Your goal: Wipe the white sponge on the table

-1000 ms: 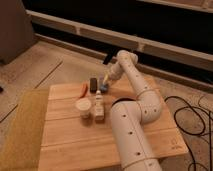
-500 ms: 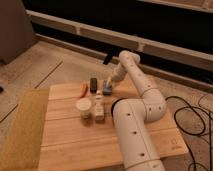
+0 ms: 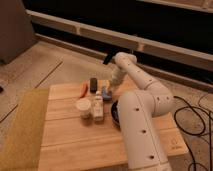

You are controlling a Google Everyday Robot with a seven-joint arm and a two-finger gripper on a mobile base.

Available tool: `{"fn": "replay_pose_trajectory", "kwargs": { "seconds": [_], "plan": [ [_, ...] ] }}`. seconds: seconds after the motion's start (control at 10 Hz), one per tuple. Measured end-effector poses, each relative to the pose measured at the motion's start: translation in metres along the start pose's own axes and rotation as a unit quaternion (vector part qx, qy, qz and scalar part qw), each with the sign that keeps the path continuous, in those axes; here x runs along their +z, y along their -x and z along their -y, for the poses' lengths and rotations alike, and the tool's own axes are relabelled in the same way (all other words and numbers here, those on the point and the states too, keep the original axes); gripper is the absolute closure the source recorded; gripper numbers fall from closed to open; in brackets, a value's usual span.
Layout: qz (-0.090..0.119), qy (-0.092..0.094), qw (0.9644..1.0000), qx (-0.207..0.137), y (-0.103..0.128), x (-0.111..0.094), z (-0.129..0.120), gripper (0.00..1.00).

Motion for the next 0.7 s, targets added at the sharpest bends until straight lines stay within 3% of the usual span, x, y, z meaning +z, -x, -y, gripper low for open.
{"fn": "replay_pose_trajectory", "kwargs": {
  "seconds": [0.2,0.4,0.5,0.7],
  "plan": [
    [-0.021,-0.023,0.9987,0.040,-0.022,-0.001,0.028,1.00],
    [-0.034,-0.047,0.9942,0.090,-0.032,-0.004,0.062,1.00],
    [-0.038,-0.055,0.9926,0.102,-0.033,-0.006,0.072,1.00],
    [-0.023,-0.080,0.9898,0.115,-0.017,-0.016,0.097,1.00]
  ]
}}
